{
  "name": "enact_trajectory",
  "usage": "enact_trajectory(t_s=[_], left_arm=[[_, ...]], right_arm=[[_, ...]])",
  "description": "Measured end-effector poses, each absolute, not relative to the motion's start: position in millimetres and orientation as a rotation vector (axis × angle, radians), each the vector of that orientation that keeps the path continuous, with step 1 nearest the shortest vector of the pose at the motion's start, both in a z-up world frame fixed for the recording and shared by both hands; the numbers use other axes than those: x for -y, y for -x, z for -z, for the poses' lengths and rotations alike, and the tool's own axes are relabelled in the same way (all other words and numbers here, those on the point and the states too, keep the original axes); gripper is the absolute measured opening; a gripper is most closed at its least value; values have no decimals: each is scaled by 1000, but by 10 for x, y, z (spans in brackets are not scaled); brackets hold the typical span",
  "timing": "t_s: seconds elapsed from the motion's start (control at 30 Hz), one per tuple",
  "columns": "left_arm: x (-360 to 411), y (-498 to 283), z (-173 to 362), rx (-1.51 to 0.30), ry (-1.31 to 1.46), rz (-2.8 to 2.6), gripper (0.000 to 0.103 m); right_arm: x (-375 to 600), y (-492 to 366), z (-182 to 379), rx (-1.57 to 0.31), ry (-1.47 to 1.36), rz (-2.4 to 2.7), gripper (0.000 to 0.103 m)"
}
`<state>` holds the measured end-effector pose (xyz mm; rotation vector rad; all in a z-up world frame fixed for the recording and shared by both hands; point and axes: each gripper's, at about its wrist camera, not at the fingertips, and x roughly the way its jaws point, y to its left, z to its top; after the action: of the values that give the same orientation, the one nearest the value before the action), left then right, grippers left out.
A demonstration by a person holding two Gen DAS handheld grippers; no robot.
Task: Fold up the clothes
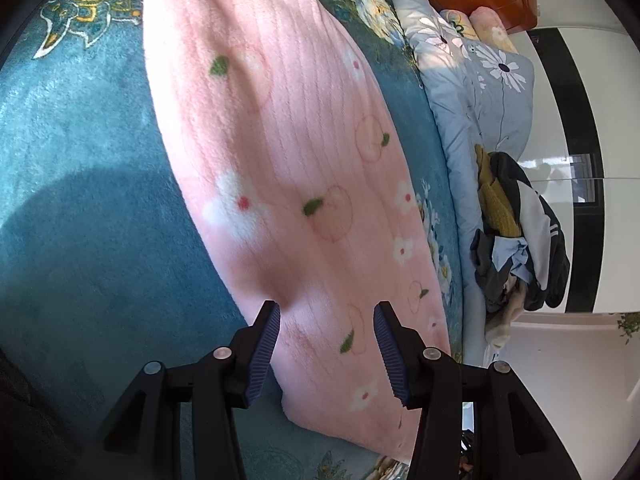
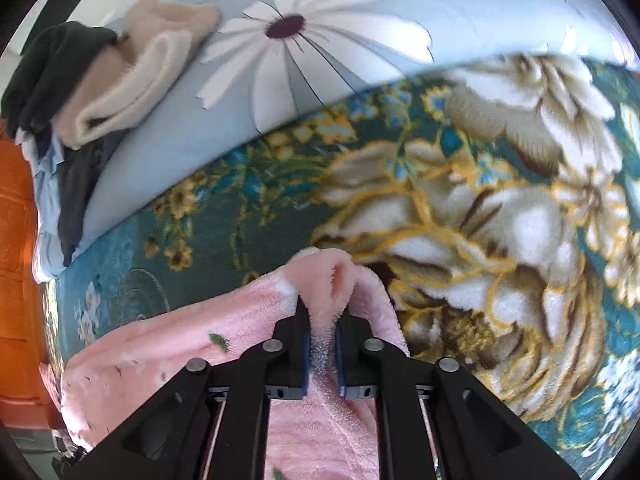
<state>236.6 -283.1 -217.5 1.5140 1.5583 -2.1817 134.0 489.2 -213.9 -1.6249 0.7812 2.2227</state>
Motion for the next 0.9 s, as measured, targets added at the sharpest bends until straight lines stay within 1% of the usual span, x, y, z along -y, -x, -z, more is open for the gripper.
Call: enact_trajectory(t_s=[0.07, 0.13, 0.23, 0.33, 0.4, 0.43, 0.57, 0.63, 0.67, 0.7, 0.73, 0.8, 0.9], left_arm=[[2892, -2354, 2159, -1557, -1485, 2189, 53], [2978, -2343, 2138, -1538, -1459, 2199, 53], [3157, -2337, 2138, -1513, -1417, 2189, 53], [3401, -2356, 2170, -1547, -1332, 2146, 53], [3585, -2380, 2179, -1573, -1265, 2116, 54], [3694, -2402, 2187, -1592, -1227, 2096, 56], [4108, -2495, 2265, -1758, -1051, 1996, 60], [4274, -2513, 2293, -1793, -993, 1959, 60], [4348, -2516, 2306, -1805, -971, 1946, 61], [4405, -2509, 2314, -1811, -961, 1942, 61], [4455, -2495, 2321, -1813, -956, 1942, 61], [4524, -2437, 2326, -1806, -961, 1960, 61], [4629, -2360, 2363, -1784, -978, 1980, 61]], right_arm=[[-4878, -1340, 1999, -693, 1581, -2217, 38], [-4848, -1318, 1824, -614, 1515, -2201, 38], [-4539, -1144, 1618, -584, 1491, -2308, 38], [-3780, -793, 1630, -534, 1646, -2470, 39], [-3147, -581, 1705, -509, 1776, -2570, 44], [-2825, -478, 1745, -494, 1844, -2618, 44], [-1372, -146, 1967, -418, 2162, -2752, 44], [-761, -82, 2023, -371, 2291, -2806, 44], [-468, -53, 2037, -348, 2338, -2829, 47], [-174, -24, 2050, -325, 2385, -2851, 53], [110, 5, 2066, -297, 2431, -2872, 56], [505, 41, 2102, -157, 2482, -2903, 57], [1024, 60, 2129, 189, 2499, -2982, 57]])
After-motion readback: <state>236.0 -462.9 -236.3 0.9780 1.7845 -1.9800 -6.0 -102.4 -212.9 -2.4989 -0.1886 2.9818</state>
